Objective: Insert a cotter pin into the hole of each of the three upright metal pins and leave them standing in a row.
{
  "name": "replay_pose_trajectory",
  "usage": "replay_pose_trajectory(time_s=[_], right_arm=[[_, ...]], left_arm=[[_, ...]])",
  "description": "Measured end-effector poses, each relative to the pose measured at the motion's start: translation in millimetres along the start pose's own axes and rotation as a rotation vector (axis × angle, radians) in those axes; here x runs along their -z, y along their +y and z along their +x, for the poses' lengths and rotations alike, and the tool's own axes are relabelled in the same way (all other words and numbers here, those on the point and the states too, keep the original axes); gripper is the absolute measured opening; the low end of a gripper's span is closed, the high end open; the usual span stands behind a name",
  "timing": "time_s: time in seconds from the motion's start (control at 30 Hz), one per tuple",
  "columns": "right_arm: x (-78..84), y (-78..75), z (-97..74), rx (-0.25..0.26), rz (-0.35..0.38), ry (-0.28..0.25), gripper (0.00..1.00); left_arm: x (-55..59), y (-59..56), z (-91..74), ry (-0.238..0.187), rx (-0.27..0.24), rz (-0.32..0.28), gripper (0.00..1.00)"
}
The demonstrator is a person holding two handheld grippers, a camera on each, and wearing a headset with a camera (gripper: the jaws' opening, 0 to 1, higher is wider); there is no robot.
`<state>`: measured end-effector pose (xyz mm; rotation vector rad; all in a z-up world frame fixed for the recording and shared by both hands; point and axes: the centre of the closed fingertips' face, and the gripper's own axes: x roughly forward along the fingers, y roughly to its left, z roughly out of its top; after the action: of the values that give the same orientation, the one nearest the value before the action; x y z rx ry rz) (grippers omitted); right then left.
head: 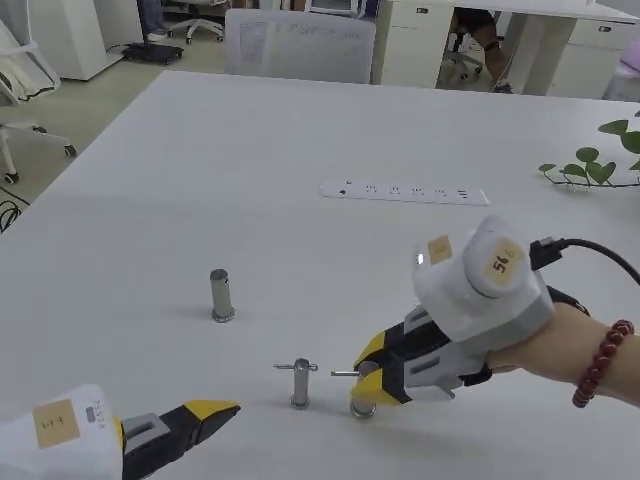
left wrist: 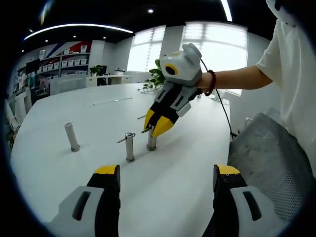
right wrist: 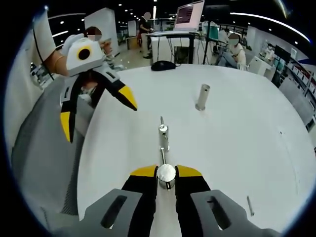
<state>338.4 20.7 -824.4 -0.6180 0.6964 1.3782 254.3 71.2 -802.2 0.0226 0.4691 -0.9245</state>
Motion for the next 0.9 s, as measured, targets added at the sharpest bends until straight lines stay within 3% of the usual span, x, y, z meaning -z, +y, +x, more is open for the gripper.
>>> replay_pose_trajectory(time_s=[0.9], right_arm=[[-0.3, -3.0, 3.9, -0.028, 0.029, -0.021, 0.15]], left_arm=[[2.3, 0.8, 0.3, 0.009, -0.001, -0.006, 0.76]])
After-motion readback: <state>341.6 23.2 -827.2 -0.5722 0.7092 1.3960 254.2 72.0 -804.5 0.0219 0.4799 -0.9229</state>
